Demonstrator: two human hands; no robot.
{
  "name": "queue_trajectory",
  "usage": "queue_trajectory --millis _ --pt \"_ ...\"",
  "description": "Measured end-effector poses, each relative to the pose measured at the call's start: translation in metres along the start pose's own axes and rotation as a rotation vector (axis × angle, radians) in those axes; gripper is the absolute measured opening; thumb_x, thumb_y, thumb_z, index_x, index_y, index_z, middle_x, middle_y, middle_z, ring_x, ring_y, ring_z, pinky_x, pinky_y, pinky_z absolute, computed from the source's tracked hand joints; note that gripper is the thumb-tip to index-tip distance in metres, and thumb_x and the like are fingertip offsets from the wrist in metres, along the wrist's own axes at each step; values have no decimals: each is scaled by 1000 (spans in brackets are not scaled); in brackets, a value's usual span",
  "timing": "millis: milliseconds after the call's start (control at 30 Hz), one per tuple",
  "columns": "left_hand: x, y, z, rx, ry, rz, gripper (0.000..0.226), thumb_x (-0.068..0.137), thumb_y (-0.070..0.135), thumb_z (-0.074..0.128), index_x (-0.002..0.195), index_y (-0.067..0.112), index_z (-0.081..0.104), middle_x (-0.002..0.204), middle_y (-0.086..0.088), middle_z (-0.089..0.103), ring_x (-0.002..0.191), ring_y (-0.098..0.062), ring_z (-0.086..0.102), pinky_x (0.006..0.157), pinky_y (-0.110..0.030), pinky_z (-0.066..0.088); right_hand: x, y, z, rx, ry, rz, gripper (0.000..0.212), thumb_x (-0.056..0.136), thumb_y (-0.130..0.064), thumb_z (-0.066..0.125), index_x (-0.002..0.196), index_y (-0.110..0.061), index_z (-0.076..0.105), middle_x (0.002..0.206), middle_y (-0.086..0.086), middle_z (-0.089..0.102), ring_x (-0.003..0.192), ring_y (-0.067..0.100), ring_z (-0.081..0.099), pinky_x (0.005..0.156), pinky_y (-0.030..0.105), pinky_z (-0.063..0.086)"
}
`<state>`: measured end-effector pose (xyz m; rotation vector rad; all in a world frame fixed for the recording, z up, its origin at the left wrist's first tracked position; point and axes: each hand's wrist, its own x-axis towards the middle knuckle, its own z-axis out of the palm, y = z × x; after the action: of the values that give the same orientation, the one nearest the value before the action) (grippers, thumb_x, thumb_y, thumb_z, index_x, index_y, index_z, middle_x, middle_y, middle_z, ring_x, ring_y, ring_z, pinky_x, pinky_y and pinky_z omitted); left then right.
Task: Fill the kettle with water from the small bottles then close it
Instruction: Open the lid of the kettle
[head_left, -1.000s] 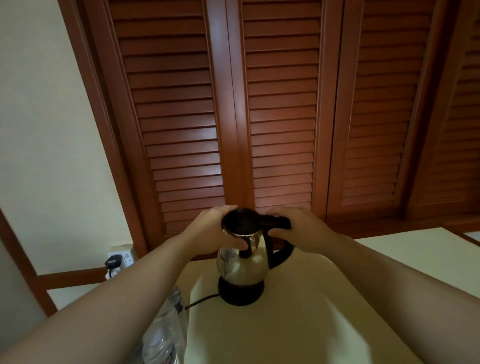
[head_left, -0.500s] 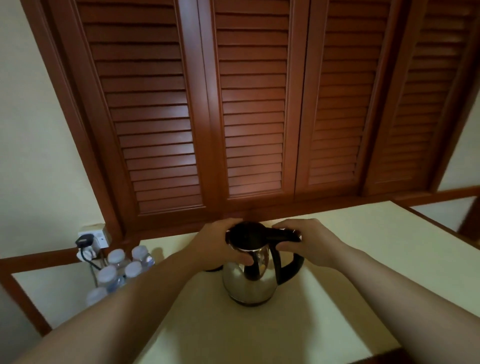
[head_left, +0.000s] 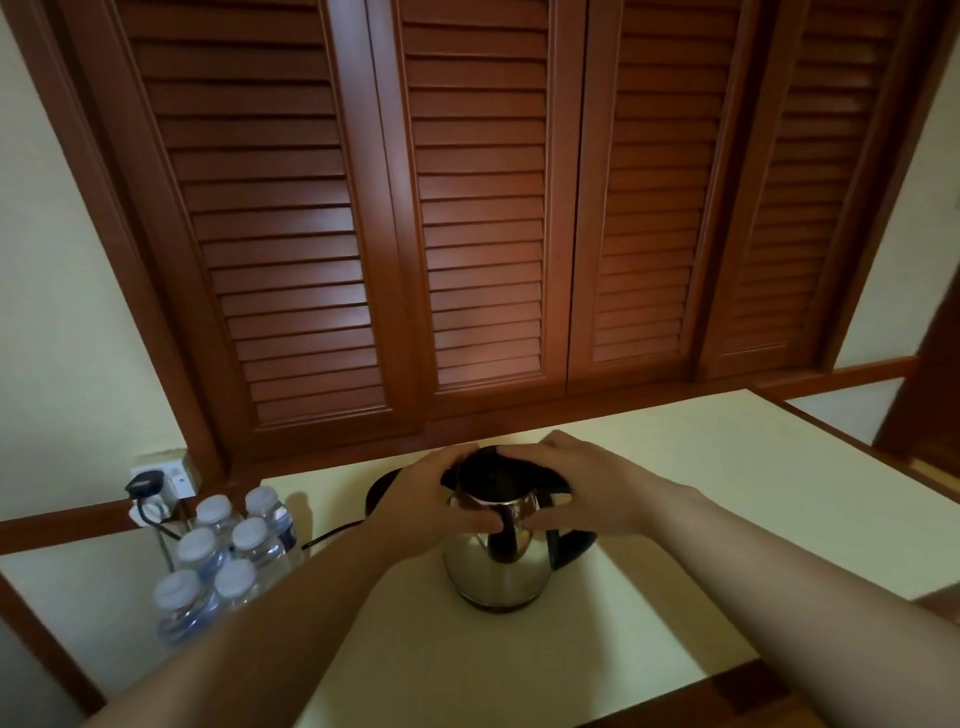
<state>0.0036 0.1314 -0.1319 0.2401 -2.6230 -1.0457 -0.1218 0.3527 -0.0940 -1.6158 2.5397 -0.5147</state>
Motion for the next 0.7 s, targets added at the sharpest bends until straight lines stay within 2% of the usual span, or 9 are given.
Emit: queue_trajectory --millis 100,167,233,400,533,633,700 --pt "1 -2 -1 -25 1 -27 90 63 40 97 142 33 54 121 24 63 115 -3 61 102 -31 53 16 -14 4 -143 -65 -61 86 87 -50 75 154 -57 21 140 -3 39 120 19 50 102 34 50" --pt "1 -3 0 -43 0 -33 89 63 38 97 141 33 54 120 24 63 114 -3 61 99 -26 51 22 -18 5 -168 -68 -71 84 85 -49 78 152 -54 28 138 -2 39 119 22 51 101 35 51" --pt "1 -5 1 -56 3 -34 90 61 41 97 141 33 55 124 23 64 115 -3 61 100 -28 52 22 -18 6 -152 -46 -73 81 83 -48 81 149 -52 35 136 -3 39 116 23 55 99 34 52" --pt "2 -8 3 -85 4 -14 82 61 37 98 134 38 61 119 21 71 111 0 65 98 -30 55 11 -11 10 -83 56 -60 82 82 -47 83 149 -49 36 144 -7 35 122 20 55 101 29 52" --pt "3 -4 6 -80 -2 8 72 62 34 98 121 50 61 111 27 71 105 5 66 94 -28 55 4 -10 10 -71 155 1 89 78 -47 87 148 -47 32 143 -12 31 120 18 57 97 30 57" --pt "5 -4 10 -88 13 19 72 58 44 96 122 47 63 112 25 72 107 0 66 96 -34 55 -3 -5 13 17 267 9 95 73 -42 92 150 -40 36 144 -14 39 120 15 58 95 31 58" --pt "7 -4 14 -86 34 39 75 54 54 92 124 44 66 112 26 72 105 2 66 95 -33 55 -11 2 13 75 351 9 95 73 -40 93 150 -39 38 144 -15 45 122 11 56 99 31 55"
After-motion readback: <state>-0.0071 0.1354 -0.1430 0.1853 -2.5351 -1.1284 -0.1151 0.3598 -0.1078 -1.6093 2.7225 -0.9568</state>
